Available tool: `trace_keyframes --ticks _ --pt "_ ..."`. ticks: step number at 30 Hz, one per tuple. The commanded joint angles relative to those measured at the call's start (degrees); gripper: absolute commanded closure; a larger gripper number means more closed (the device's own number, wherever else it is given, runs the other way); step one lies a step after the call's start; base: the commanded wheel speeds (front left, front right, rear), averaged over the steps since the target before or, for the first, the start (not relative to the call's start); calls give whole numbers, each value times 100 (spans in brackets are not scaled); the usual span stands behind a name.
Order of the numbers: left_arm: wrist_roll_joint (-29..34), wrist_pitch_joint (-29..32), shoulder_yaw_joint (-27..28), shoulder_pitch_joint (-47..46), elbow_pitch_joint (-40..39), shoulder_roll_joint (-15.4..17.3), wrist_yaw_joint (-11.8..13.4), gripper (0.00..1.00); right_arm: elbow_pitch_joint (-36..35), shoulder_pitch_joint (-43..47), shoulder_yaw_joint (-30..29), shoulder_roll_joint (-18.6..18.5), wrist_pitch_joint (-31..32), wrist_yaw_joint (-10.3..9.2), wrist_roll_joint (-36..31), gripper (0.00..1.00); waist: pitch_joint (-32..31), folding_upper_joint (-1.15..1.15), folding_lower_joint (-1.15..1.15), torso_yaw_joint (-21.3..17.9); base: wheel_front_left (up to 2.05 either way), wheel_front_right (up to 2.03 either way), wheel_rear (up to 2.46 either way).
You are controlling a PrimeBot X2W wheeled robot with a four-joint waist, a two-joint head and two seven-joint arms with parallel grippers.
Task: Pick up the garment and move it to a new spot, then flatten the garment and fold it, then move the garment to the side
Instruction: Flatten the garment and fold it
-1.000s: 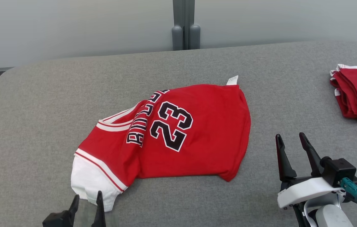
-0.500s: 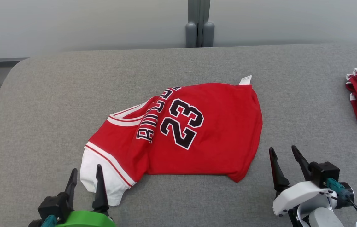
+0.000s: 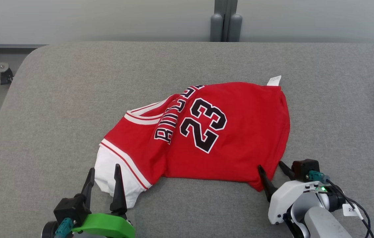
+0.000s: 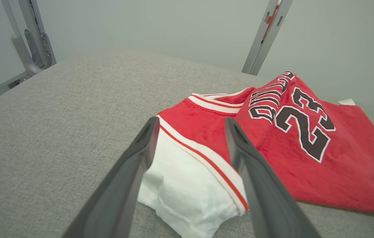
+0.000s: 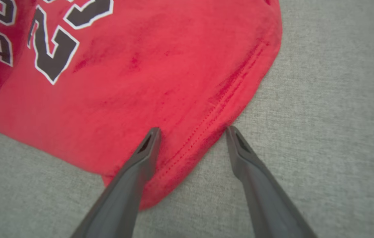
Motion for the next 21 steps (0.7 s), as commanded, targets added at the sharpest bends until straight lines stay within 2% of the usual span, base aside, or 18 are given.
trace_keyframes --ticks 1,2,3,4,11,17,21 --pt "30 -46 3 -87 14 -8 -21 0 64 -96 27 -19 36 -9 43 40 44 0 0 70 0 0 0" --pt "31 -47 3 -88 23 -13 -19 0 98 -106 41 -18 41 -9 54 63 48 0 0 82 0 0 0" --pt "31 -51 -1 -90 35 -21 -20 0 129 -132 38 -19 40 -9 60 74 53 0 0 96 0 0 0" --pt "34 -53 -5 -94 46 -27 -22 0 147 -158 29 -18 41 -9 39 100 56 0 0 108 0 0 0" --pt "48 -77 -38 -124 126 -61 -39 0 -236 -449 -249 -18 -188 -9 -92 100 53 0 0 195 0 0 0" --pt "60 -93 -89 -171 141 -96 -67 0 -586 -975 -324 -19 152 -9 -394 100 124 0 0 324 0 0 0" --pt "65 -88 -164 -256 155 -130 -101 0 -366 -1506 -330 -19 461 -9 -587 100 211 0 0 496 0 0 0"
